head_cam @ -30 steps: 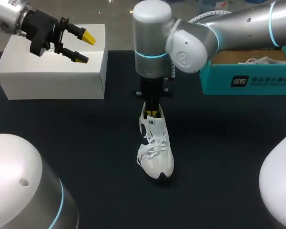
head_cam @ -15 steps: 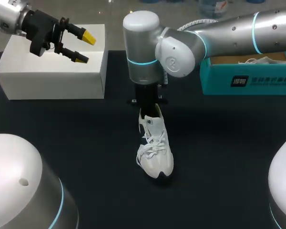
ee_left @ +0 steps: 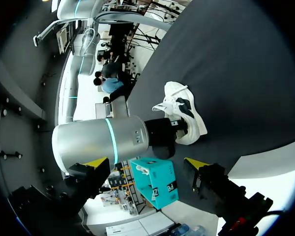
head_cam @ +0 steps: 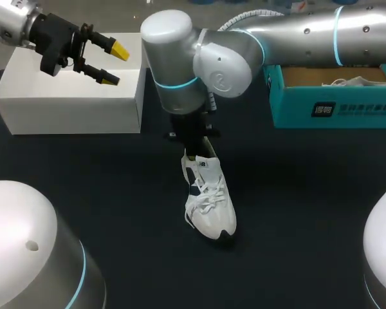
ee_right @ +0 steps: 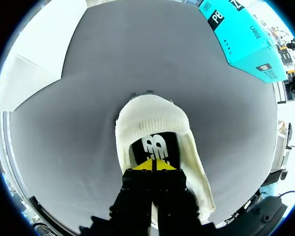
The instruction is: Take the shoe out of the shoebox, open the shoe tongue, remove and reinsert the insole, then place the shoe into the shoebox
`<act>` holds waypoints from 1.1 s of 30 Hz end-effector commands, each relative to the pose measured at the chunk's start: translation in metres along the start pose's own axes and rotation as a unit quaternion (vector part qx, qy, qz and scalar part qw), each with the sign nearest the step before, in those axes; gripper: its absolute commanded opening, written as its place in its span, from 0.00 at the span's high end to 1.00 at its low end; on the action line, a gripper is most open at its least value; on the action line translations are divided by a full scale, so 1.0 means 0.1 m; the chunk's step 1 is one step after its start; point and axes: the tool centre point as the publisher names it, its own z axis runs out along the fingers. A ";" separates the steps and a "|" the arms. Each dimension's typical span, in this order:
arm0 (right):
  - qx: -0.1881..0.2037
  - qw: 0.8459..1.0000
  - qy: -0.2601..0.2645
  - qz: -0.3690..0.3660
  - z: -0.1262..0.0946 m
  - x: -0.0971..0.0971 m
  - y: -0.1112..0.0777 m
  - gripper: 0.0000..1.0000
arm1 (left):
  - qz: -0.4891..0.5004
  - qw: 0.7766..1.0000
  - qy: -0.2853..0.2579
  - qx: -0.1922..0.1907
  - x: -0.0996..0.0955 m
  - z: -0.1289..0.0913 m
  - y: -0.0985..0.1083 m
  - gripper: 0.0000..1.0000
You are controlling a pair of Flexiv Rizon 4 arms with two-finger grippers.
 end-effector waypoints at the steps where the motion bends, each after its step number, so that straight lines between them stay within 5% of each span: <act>1: 0.001 1.000 0.006 0.005 0.03 -0.09 -0.03 1.00 | 0.000 1.000 0.001 0.000 0.00 0.00 -0.01 0.00; 16: 0.042 0.999 0.001 0.009 0.32 -0.16 -0.05 1.00 | 0.000 1.000 0.001 0.000 0.00 0.00 -0.01 0.00; 33: 0.014 1.000 -0.004 0.001 0.06 -0.16 -0.10 1.00 | 0.000 1.000 0.001 0.000 0.00 0.00 -0.01 0.00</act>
